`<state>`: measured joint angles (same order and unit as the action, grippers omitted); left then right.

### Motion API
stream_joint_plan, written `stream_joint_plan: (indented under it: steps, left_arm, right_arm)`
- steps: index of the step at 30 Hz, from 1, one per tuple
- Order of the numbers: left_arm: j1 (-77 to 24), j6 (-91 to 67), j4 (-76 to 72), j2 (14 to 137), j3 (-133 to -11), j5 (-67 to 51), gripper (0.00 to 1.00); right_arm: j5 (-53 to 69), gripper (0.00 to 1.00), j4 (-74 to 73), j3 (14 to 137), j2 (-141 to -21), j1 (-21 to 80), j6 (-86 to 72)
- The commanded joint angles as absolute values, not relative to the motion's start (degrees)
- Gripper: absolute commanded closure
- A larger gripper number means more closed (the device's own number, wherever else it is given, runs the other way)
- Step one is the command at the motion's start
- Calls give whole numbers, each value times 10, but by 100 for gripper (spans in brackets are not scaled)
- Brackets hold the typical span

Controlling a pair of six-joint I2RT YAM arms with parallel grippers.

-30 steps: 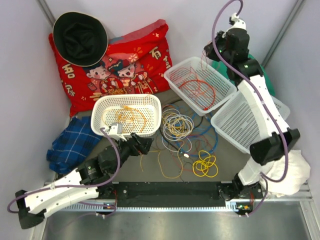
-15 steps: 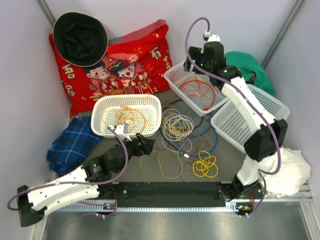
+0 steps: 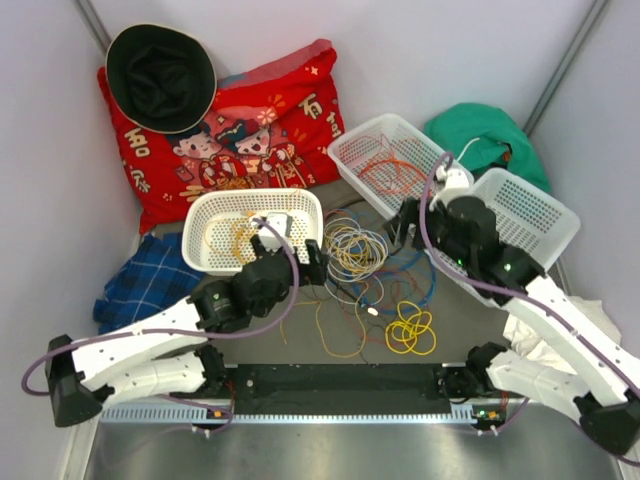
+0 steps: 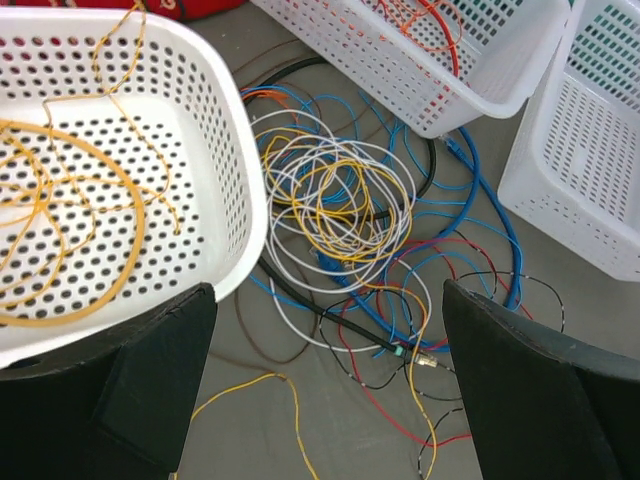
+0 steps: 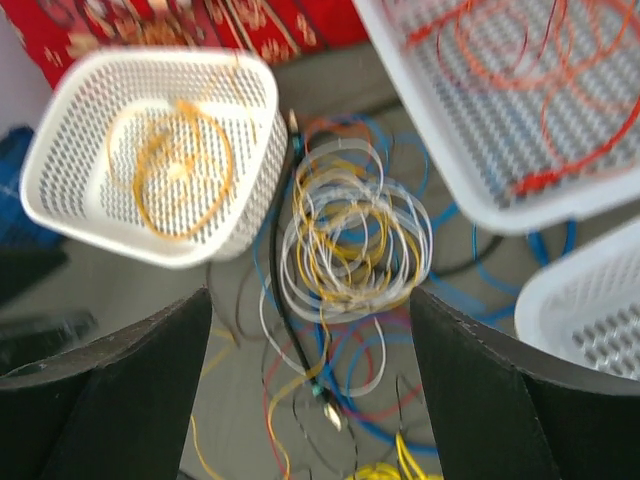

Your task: Untangle the cables

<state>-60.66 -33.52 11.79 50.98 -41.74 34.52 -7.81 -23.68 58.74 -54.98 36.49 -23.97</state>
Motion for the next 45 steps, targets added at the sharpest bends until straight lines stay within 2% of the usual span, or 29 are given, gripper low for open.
stream_joint_plan:
  steps: [1,5,9,13,21,24,25,28,29,31,32,34,45]
  left_arm:
    - [-599,-299,158,594,-508,303,1]
    - [-599,-330,171,692,-544,214,1]
    - [-599,-377,127,781,-538,122,1]
    - [-599,-397,71,848,-539,99,1]
    - [-599,-381,83,981,-613,115,2]
    - [-599,-374,105,1026,-649,110,10]
    - [-599,-373,108,1034,-654,106,22]
    - [-599,-370,114,1049,-662,97,47]
    - [-599,-369,114,1043,-660,97,61]
    - [-599,-365,105,1031,-650,109,73]
    - [-599,-358,104,1018,-648,113,87]
    - [-599,-350,112,1004,-647,126,100]
    - [-599,-300,170,794,-709,146,100]
  right_arm:
    - [-72,21,-264,504,-481,386,-288]
    - [-71,22,-291,463,-421,390,-303]
    - [-62,22,-315,451,-414,391,-301]
    - [-51,22,-332,442,-415,391,-300]
    - [-47,22,-344,433,-392,391,-297]
    - [-50,22,-349,431,-391,391,-297]
    - [-50,22,-349,431,-391,391,-297]
    - [-53,22,-352,431,-385,390,-297]
    - [-54,22,-352,432,-382,391,-297]
    - [-54,22,-353,435,-380,391,-294]
    - [-48,22,-352,436,-381,391,-294]
    - [-46,22,-355,445,-382,390,-296]
    - [-64,22,-367,491,-343,391,-286]
